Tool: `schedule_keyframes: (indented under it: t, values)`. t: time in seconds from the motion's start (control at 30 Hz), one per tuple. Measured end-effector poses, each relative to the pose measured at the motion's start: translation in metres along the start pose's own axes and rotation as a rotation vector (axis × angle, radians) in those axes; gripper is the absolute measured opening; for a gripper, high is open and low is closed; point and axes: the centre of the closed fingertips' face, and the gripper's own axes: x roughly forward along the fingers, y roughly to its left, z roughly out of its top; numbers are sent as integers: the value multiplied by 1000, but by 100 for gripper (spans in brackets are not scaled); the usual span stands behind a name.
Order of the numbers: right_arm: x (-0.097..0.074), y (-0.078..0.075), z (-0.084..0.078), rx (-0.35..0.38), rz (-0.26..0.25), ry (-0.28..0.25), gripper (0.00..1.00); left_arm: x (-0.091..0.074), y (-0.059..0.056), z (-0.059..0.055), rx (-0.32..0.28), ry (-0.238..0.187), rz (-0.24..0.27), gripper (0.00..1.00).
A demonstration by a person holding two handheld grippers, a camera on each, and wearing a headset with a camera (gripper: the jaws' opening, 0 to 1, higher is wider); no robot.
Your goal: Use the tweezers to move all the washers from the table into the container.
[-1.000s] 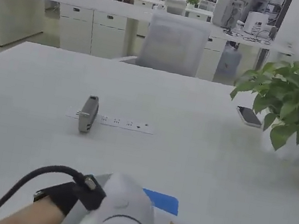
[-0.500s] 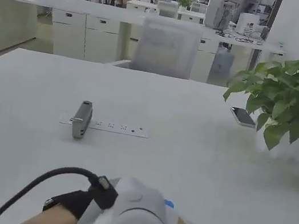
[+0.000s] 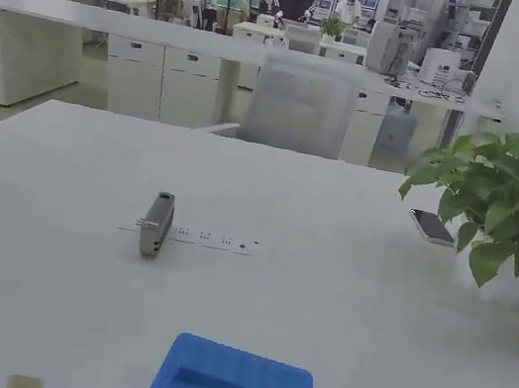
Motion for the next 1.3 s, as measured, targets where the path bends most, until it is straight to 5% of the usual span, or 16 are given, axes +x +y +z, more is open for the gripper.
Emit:
schedule_keyframes:
  t: [0.03, 0.07, 0.23, 0.3, 0.37, 0.5, 0.57, 0.63, 0.73, 0.9, 1.1, 1.3]
  values:
    - [-2, 0, 4, 33, 10, -24, 3, -3, 2, 0, -2, -14, 16, 48]
    - [-6, -3, 13, 85, 20, -72, 3, -15, 11, -2, -11, -65, 88, 53]
    - [-15, -16, 33, 87, 11, -112, 3, -41, 35, 1, -43, -200, 271, 66]
    - [-16, -17, 48, 89, 14, -142, 3, -49, 49, 4, -107, -299, 355, 72]
    - [-16, -21, 61, 97, 23, -167, 3, -54, 57, 5, -128, -347, 384, 80]
    - [-13, -29, 83, 84, 22, -194, 3, -63, 67, 14, -64, -401, 475, 82]
    - [-9, -35, 93, 65, 10, -194, 3, -65, 66, 15, -45, -410, 479, 82]
    - [-4, -41, 98, 47, -6, -188, 3, -72, 65, 25, -77, -492, 481, 82]
    - [9, -55, 105, 9, -46, -166, 3, -78, 65, 29, -98, -537, 481, 84]
    - [31, -73, 104, -53, -82, -101, 3, -82, 63, 36, -75, -577, 490, 86]
    - [56, -91, 101, -108, -100, -39, 3, -79, 66, 31, -74, -538, 504, 85]
    - [67, -90, 91, -165, -97, 22, 3, -75, 63, 29, -53, -512, 496, 84]
